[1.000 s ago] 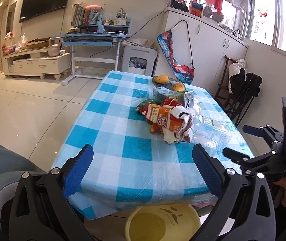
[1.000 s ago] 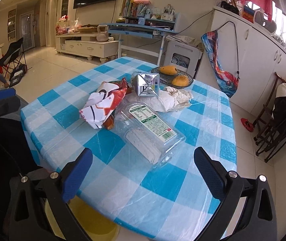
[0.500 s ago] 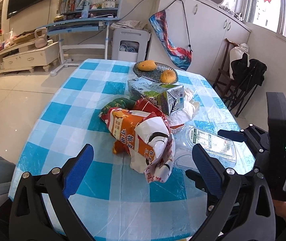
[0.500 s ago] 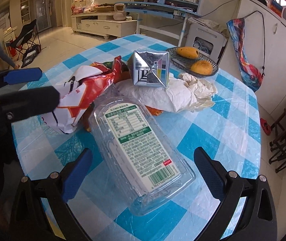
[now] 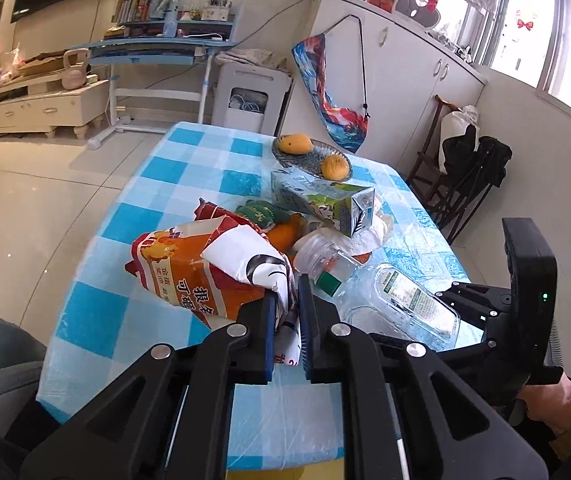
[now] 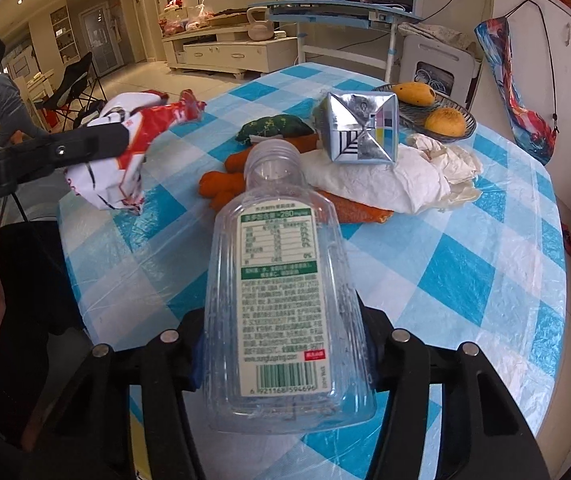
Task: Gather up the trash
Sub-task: 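Lift the snack bag with the left gripper over the yellow basin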
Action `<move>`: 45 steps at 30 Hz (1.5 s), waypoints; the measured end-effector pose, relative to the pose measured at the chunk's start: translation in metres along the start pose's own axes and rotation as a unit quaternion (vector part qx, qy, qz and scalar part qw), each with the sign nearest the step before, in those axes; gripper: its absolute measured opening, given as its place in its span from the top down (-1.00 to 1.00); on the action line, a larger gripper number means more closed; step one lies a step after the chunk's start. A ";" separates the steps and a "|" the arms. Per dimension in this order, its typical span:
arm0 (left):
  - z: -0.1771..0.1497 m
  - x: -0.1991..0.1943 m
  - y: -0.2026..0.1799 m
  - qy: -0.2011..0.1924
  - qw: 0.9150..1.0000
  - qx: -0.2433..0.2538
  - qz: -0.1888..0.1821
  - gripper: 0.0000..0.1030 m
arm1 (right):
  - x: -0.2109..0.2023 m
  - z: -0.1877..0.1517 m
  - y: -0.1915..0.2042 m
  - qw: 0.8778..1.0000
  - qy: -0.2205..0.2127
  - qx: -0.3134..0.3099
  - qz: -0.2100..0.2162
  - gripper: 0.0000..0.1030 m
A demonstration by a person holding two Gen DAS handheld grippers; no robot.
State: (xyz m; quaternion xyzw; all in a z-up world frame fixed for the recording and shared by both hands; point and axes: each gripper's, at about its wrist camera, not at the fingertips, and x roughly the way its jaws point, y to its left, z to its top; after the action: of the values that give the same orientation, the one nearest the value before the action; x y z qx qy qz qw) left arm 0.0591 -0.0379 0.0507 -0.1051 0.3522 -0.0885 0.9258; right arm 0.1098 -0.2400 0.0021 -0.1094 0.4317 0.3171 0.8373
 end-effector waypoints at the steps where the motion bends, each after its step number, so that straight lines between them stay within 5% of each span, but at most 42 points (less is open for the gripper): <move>1: -0.002 -0.006 0.004 -0.003 1.000 -0.003 -0.001 0.81 | -0.001 -0.001 0.000 1.000 -0.003 0.008 0.009 -0.08; 8: -0.017 -0.052 0.019 -0.027 0.999 -0.017 -0.009 0.81 | -0.025 -0.003 0.001 0.996 -0.047 0.063 0.042 -0.07; 13: -0.038 -0.074 0.015 -0.015 1.000 -0.001 -0.023 0.81 | -0.051 -0.016 0.030 0.993 -0.057 0.038 0.095 -0.07; 23: -0.100 -0.101 0.006 0.027 0.998 -0.001 -0.054 0.81 | -0.019 -0.080 0.107 0.981 0.112 -0.096 0.128 -0.08; 29: -0.138 -0.079 0.003 0.106 0.990 -0.030 -0.091 0.81 | 0.042 -0.089 0.121 0.972 0.190 -0.118 0.069 -0.09; 34: -0.147 -0.066 0.002 0.127 0.988 -0.027 -0.086 0.81 | 0.031 -0.070 0.105 0.987 0.131 -0.092 0.019 -0.48; 45: -0.158 -0.050 -0.010 0.170 0.981 -0.001 -0.089 0.80 | -0.012 -0.054 0.070 0.999 -0.038 0.025 -0.013 -0.62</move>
State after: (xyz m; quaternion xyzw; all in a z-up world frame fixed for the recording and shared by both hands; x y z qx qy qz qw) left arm -0.0848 -0.0564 -0.0303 -0.1202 0.4933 -0.1869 0.8410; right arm 0.0259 -0.2156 -0.0146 -0.0821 0.4062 0.2992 0.8595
